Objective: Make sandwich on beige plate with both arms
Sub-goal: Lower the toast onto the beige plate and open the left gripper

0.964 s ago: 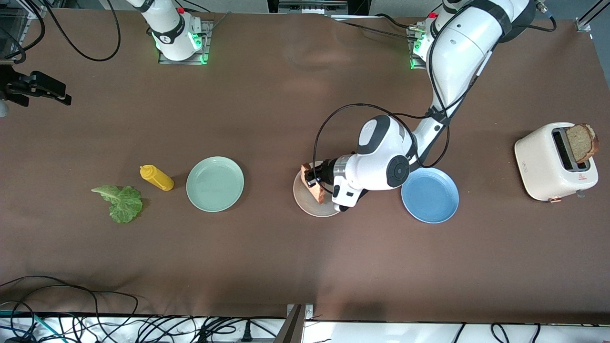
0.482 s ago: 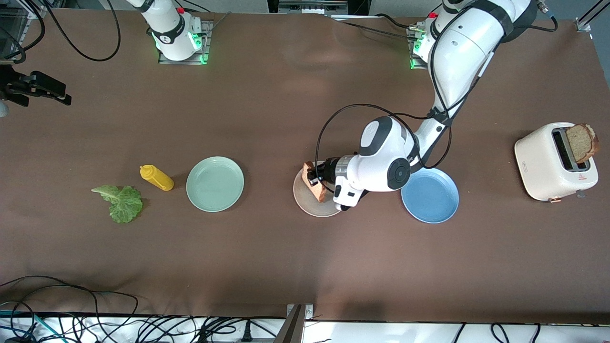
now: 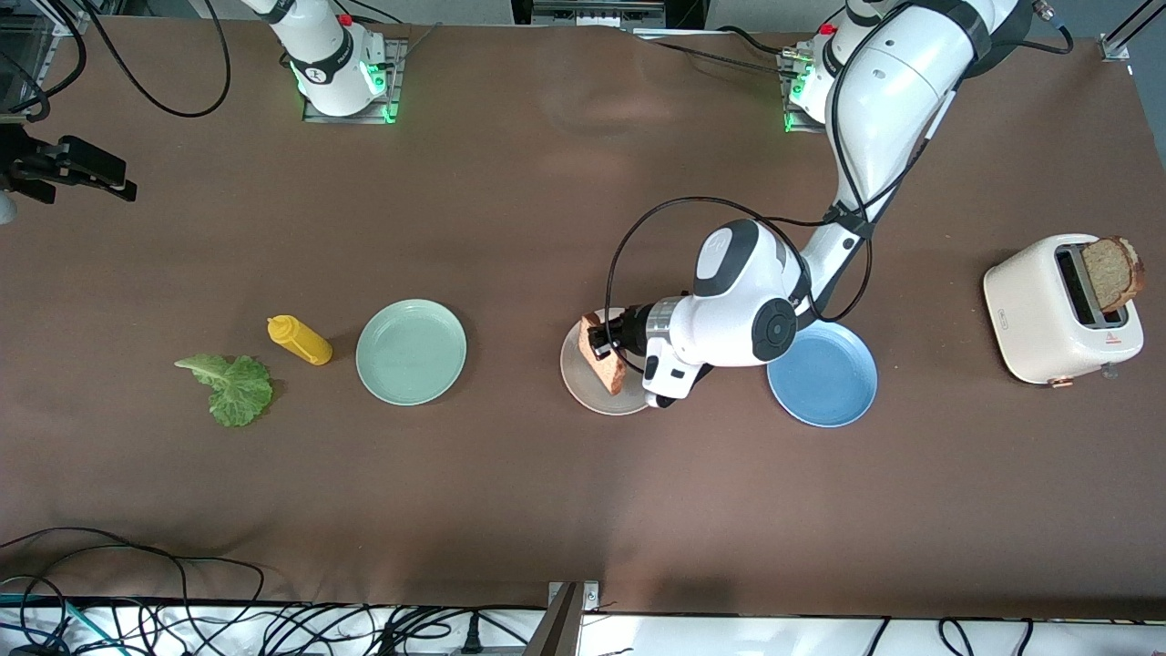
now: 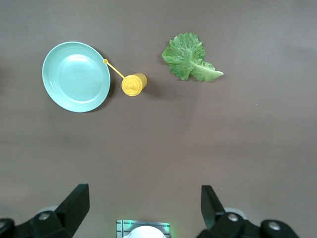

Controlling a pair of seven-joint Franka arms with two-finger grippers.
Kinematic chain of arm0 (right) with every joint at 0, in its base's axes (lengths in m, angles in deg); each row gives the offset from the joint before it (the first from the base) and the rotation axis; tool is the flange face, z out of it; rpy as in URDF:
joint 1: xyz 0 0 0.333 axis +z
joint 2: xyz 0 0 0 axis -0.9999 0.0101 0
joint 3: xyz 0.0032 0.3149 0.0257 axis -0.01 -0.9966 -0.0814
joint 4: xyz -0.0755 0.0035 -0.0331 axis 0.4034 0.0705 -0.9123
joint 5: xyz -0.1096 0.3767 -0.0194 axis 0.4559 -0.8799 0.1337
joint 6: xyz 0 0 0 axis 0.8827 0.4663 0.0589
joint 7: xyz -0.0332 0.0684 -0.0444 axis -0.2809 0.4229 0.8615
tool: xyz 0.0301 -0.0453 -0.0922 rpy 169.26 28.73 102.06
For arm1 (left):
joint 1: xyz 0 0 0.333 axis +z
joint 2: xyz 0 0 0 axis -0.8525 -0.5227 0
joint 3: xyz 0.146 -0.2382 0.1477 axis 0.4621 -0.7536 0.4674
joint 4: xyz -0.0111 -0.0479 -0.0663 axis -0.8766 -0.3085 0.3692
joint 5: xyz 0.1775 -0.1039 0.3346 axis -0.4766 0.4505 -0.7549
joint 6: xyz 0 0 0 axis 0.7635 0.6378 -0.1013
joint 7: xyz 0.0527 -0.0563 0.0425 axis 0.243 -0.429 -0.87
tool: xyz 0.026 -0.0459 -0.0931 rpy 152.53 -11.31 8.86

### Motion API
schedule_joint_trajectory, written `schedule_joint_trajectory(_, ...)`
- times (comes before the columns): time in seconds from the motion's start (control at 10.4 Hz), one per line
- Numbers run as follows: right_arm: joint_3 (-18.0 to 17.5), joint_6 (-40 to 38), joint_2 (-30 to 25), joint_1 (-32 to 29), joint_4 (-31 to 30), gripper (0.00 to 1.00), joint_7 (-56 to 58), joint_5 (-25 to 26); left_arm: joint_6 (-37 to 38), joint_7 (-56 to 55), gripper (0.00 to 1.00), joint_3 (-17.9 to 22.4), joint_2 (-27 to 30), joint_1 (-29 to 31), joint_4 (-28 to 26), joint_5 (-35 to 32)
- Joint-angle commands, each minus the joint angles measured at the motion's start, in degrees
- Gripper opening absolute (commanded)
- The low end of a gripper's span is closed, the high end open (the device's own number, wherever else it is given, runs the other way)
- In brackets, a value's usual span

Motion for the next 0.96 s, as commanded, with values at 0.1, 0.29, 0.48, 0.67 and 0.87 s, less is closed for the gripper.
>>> schedule_joint_trajectory(0.1,0.3,-1.1,-0.3,0.1,0.9,1.00,0.4,0.8,-3.3,0.6,0.00,0.0,-0.1,-1.0,0.0,-0.5)
schedule_joint_trajectory(0.29,0.3,-1.1,-0.4,0.1,0.9,1.00,0.4,0.8,-5.5,0.6,0.00,0.0,-0.8,-1.0,-0.1,-0.5)
schedule_joint_trajectory(0.48,0.1,-1.1,-0.3,0.1,0.9,1.00,0.4,0.8,-5.6,0.7,0.00,0.0,-1.5,-1.0,-0.1,-0.7)
schedule_joint_trajectory(0.67,0.2,-1.1,-0.3,0.1,0.9,1.00,0.4,1.2,-6.1,0.8,0.00,0.1,-1.7,-0.9,-0.2,-0.9)
schedule_joint_trajectory(0.87,0.3,-1.1,-0.3,0.1,0.9,1.00,0.4,1.2,-5.8,0.8,0.00,0.1,-1.7,-0.5,-0.7,-1.0)
